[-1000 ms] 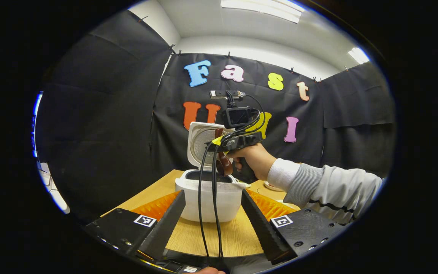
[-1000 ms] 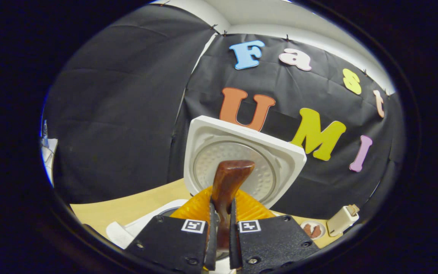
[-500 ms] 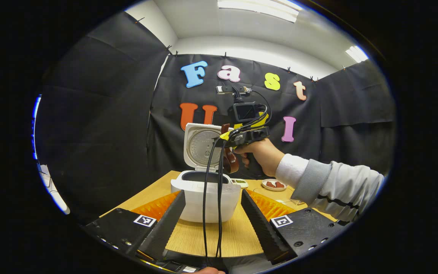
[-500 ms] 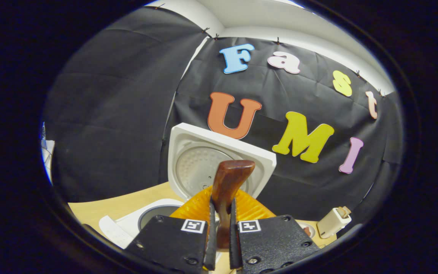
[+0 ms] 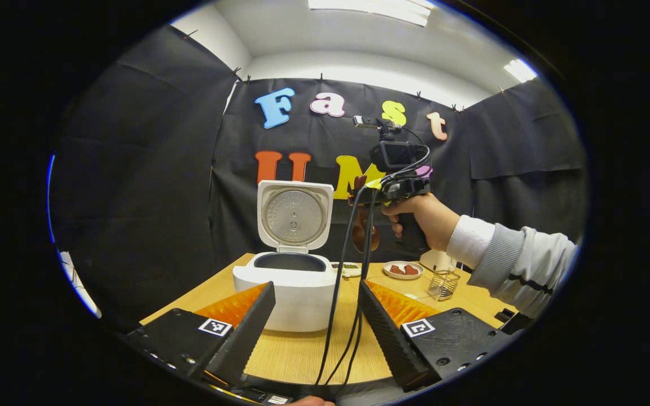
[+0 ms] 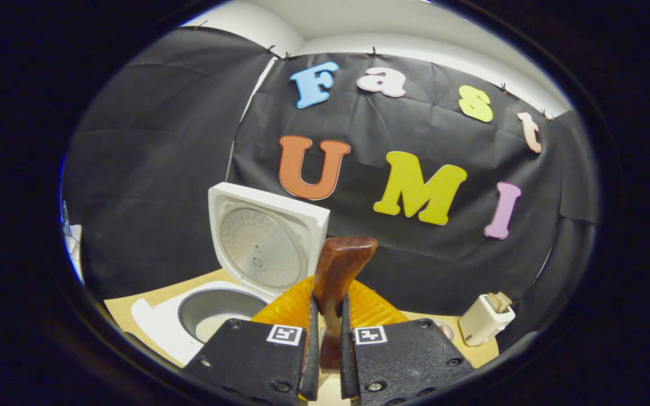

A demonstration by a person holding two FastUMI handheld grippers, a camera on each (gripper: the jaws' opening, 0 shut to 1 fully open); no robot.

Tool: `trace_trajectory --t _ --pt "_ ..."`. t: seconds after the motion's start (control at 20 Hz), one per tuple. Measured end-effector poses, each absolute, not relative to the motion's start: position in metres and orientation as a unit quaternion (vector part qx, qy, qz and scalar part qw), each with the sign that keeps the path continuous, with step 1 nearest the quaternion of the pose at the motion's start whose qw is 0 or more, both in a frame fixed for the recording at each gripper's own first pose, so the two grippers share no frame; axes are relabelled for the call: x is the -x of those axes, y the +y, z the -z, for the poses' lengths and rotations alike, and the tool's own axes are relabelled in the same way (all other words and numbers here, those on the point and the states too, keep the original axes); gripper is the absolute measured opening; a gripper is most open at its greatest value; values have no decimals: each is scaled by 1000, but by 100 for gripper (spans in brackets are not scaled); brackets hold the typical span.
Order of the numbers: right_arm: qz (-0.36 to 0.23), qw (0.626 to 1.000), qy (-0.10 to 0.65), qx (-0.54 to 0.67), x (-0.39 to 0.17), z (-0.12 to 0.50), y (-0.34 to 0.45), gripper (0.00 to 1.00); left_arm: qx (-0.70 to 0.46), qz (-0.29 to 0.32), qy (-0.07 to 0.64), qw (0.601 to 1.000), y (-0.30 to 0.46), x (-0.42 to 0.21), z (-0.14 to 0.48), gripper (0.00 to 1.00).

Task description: Close the left gripper, press the button to open the rice cooker; take a wooden spoon from the chopstick holder with the right hand, scoop a spoonful of rice and pour it into the rice cooker, then put the wooden spoon back into the chopstick holder.

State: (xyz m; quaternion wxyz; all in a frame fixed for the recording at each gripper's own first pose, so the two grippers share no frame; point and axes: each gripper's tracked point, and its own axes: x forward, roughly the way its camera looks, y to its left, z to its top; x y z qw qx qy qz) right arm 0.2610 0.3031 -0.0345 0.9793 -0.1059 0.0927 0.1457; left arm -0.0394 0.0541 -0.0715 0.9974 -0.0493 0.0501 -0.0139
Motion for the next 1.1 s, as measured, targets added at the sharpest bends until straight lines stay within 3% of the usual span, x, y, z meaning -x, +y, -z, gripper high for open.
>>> trace_trajectory --t 0.45,1.1 --pt "-104 990 79 51 -257 31 173 19 55 12 53 997 24 18 78 94" --pt "-14 994 110 -18 -263 109 -39 20 47 10 36 998 -8 1 76 94"
